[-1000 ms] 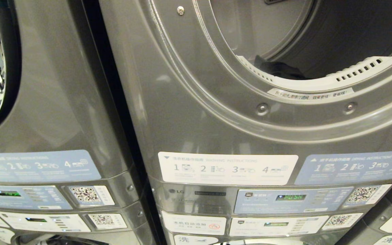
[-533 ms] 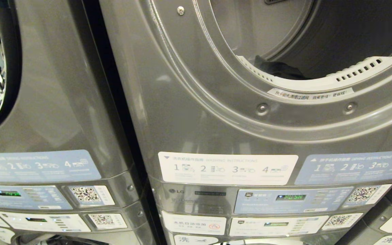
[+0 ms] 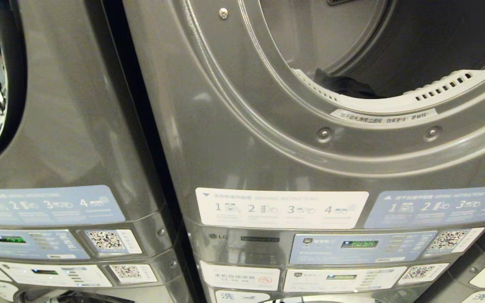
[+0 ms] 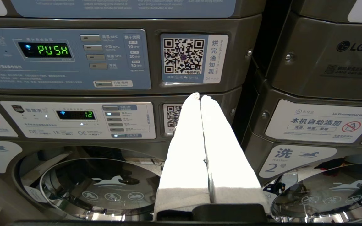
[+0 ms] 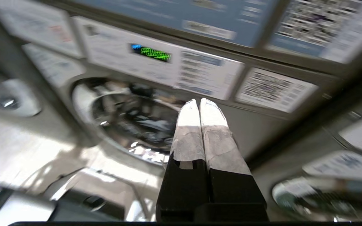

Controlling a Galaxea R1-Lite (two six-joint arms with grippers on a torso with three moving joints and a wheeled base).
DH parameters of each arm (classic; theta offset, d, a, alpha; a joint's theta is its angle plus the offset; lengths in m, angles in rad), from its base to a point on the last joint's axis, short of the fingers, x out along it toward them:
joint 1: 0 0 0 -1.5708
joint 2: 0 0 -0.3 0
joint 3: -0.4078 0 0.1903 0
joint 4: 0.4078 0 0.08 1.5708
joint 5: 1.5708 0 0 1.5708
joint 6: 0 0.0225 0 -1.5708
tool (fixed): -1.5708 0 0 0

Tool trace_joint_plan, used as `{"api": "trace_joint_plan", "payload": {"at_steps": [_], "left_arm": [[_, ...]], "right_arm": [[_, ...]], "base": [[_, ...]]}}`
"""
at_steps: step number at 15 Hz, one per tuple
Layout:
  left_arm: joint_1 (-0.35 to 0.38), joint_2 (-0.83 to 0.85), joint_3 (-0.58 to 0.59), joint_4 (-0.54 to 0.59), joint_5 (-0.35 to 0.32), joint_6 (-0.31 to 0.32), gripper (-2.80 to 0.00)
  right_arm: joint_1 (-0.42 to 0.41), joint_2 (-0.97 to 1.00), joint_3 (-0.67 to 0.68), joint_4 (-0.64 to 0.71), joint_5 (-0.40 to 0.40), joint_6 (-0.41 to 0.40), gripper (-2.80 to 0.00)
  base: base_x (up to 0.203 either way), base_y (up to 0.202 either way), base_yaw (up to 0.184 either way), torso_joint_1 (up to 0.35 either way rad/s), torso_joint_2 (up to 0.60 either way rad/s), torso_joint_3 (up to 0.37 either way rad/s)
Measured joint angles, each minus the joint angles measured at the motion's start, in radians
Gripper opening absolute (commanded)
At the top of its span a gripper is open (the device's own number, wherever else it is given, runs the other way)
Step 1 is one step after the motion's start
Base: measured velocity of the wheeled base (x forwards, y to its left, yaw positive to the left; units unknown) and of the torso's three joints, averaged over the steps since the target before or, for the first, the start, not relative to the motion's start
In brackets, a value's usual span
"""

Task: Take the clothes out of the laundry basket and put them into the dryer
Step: Close the dryer

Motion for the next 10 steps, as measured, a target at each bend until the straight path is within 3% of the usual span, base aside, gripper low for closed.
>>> {"api": "trace_joint_plan", "payload": {"at_steps": [3,10], "left_arm": [[0.000,0.000,0.000,0.000,0.000,0.000,-2.80],[0.000,0.000,0.000,0.000,0.000,0.001,-2.80]], "right_arm": [[-0.164,-0.056,0.000,-0.001,0.006,-0.014,-2.80],[-0.193,-0.263,0.000,-0.001,-0.003,0.048,-2.80]], "base": [[0.000,0.000,0.000,0.000,0.00,0.000],[0.000,0.000,0.000,0.000,0.00,0.000]]}}
